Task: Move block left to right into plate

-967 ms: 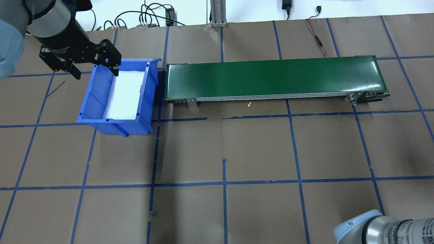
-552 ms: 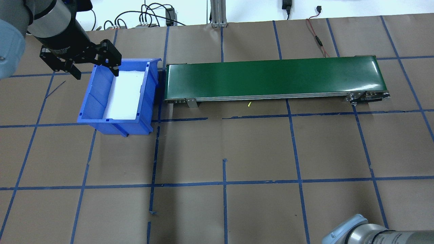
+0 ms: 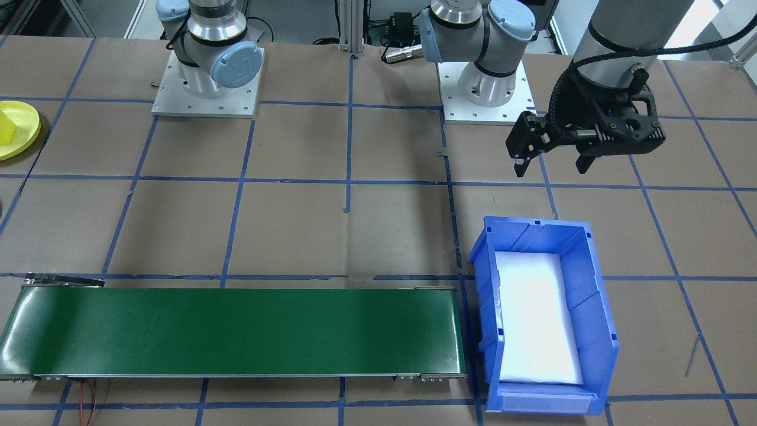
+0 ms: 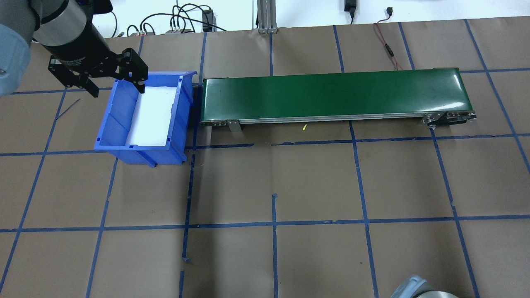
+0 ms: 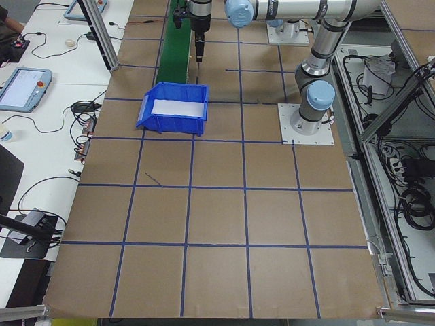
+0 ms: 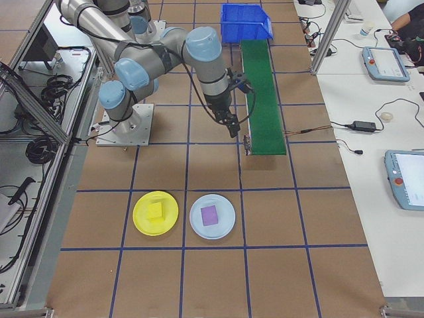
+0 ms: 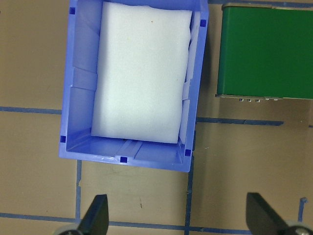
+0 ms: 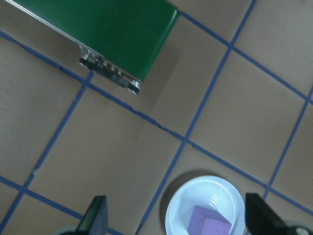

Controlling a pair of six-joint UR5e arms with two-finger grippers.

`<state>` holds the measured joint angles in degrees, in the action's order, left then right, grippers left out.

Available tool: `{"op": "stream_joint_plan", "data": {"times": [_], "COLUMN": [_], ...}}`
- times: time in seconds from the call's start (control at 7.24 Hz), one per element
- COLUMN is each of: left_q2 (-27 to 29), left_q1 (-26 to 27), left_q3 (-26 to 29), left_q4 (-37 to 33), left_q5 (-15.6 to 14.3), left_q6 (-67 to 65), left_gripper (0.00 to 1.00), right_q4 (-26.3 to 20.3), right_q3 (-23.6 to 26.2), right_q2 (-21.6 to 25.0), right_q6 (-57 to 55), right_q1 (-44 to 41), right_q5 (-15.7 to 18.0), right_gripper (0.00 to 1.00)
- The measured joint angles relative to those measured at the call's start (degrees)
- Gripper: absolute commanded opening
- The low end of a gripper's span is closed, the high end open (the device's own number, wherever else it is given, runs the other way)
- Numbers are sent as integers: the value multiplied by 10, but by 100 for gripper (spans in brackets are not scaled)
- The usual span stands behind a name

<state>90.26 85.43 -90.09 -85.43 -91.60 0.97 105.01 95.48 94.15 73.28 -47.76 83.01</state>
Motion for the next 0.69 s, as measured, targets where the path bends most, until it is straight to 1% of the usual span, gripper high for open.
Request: {"op": "stream_joint_plan", "data": {"times": [0.14,0.28,0.69], "left_q2": [0,0,0], "left_q1": [0,0,0], "left_q3": [0,0,0], "left_q4": [0,0,0], "left_q5": [0,-1,-1], "left_q6": [0,0,0], "left_gripper": [100,100,100], "right_q4": [-6,-9,-11], "right_q3": [-2,-3,-5], "right_q2": [2,2,-2], "right_q6": [-52,-127,-436], "right_q1": [-62,-124,-282], "right_q5": [-2,-2,5], "right_gripper": [100,100,100]}}
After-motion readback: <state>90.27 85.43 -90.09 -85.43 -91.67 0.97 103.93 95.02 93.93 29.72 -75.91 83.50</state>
